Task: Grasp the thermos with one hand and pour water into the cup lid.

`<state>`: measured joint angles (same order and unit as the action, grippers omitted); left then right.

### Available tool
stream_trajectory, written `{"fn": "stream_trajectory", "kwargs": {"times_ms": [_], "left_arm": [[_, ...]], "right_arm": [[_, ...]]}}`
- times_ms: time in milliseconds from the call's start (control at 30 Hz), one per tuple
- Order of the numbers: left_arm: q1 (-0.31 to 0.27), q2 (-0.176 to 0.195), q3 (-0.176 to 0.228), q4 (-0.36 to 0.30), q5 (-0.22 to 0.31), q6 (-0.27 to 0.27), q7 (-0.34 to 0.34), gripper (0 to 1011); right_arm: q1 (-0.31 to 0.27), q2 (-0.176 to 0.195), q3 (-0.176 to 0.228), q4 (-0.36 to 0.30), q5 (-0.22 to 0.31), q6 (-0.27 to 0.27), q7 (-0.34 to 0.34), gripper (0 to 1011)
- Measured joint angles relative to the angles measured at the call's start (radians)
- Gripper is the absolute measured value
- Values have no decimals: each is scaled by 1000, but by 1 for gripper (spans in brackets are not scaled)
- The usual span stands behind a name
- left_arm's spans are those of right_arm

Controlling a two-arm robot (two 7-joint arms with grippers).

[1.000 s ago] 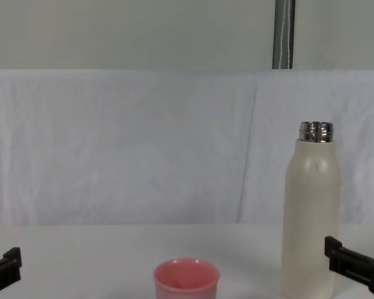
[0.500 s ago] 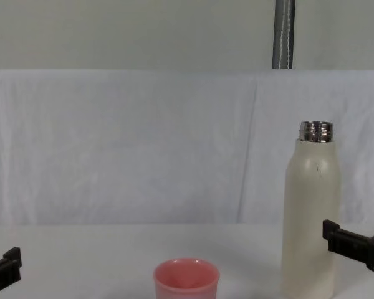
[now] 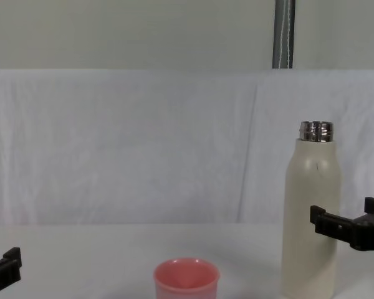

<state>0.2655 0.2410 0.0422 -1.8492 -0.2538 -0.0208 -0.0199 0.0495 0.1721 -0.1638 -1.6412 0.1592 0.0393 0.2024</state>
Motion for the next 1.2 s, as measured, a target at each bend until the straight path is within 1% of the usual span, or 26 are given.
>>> {"fn": "stream_trajectory", "kwargs": {"times_ms": [167,467,1200], "left_arm": [[0,0,0,0,0,0,0,1001],[0,0,0,0,0,0,0,1001],[0,0,0,0,0,0,0,1001]], "right_arm": [[41,-7,-2,49,22,1,6,1002],[90,-17,-11,113,49,-1,12,1001],[143,-25,-29,220,83,-24,15,1001]]}}
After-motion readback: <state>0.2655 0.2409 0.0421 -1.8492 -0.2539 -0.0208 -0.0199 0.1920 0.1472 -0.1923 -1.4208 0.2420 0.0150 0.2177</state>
